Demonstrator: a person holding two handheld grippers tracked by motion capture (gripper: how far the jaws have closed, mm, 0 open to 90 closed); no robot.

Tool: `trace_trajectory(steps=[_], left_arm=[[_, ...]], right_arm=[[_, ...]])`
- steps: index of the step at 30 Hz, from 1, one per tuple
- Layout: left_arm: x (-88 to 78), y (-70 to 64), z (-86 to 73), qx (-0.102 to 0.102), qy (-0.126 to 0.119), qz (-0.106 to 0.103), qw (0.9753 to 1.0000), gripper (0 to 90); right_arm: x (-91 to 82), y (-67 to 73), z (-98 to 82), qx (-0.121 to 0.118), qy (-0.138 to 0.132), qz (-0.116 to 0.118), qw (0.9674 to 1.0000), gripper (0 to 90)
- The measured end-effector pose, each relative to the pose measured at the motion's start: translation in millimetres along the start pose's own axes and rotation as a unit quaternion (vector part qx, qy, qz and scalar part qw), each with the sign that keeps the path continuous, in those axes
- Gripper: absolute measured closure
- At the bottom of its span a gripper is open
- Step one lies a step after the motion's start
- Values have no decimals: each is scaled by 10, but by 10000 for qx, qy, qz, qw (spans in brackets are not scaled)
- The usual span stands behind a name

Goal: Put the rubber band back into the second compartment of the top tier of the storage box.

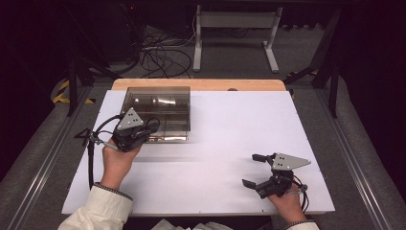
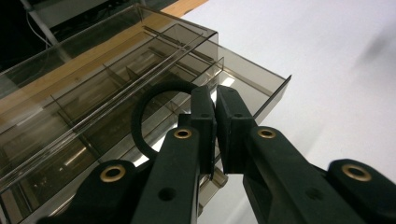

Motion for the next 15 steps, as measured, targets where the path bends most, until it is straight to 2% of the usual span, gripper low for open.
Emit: trace_trajectory(steps=[9, 12, 15], left_arm=[[51, 52, -69, 104, 81, -16, 9999, 858], [90, 72, -98, -9, 139, -74, 9999, 858], [119, 76, -121, -12, 205, -72, 9998, 858]], right_arm=[[0, 0, -1, 6, 2, -4, 10000, 20], [1, -1, -1, 8, 9, -6, 10000, 20], [2, 1, -1, 1, 4, 2, 10000, 20]])
Point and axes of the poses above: each handheld gripper's, and its own axes: x roughly forward along the jaws, z roughly out of its top, y roughly to its left, the point moved 3 cm from there along x, roughly forward along the jaws, and after that the axes turned 6 degrees about -y, right-handed, at the moved point
